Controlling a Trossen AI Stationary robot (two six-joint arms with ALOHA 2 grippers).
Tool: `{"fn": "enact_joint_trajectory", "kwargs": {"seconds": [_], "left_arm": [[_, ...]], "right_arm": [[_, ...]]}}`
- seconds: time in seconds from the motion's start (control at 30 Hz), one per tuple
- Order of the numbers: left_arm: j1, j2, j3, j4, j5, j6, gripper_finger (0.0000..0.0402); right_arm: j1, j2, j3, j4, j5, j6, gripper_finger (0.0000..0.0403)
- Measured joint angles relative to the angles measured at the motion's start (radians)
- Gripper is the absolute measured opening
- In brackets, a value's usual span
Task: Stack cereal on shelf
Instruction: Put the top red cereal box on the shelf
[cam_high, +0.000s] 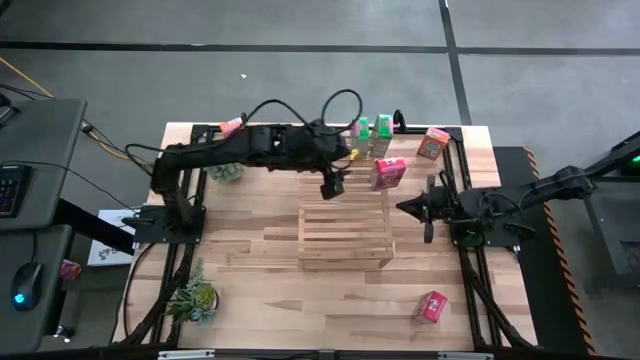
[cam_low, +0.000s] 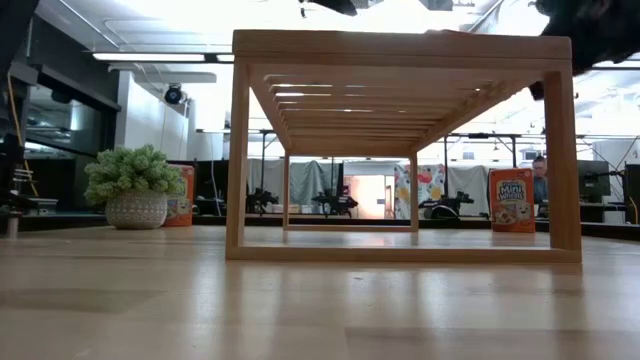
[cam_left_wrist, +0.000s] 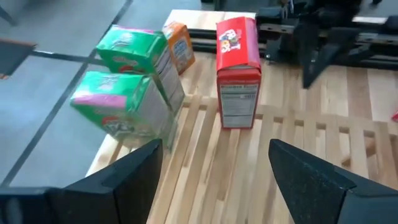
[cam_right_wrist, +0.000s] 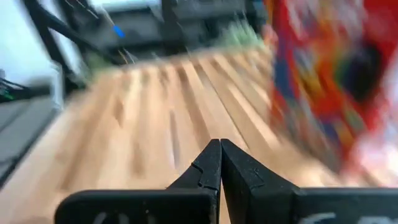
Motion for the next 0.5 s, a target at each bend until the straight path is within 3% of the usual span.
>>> {"fn": "enact_joint_trajectory", "kwargs": {"seconds": [0.07,0.17,0.37,0.5], "left_arm": [[-0.010,-0.044,-0.060,0.031,-0.015,0.000,0.0284],[-0.026,-0.126,-0.194,0.132,-0.031,0.006,0.0284],[-0.065,-0.319,-0.589,0.531,-0.059,0.071,0.0284],[-0.088,-0.416,-0.855,0.800,-0.079,0.091,0.0284]], "right_arm": [[0.000,0.002,0.037,-0.147,0.060,0.108,0.0000],[0.000,0.010,0.054,-0.228,0.205,0.185,0.0000],[0.000,0.010,0.054,-0.208,0.397,0.184,0.0000],[0.000,0.026,0.054,-0.147,0.446,0.190,0.0000]]}}
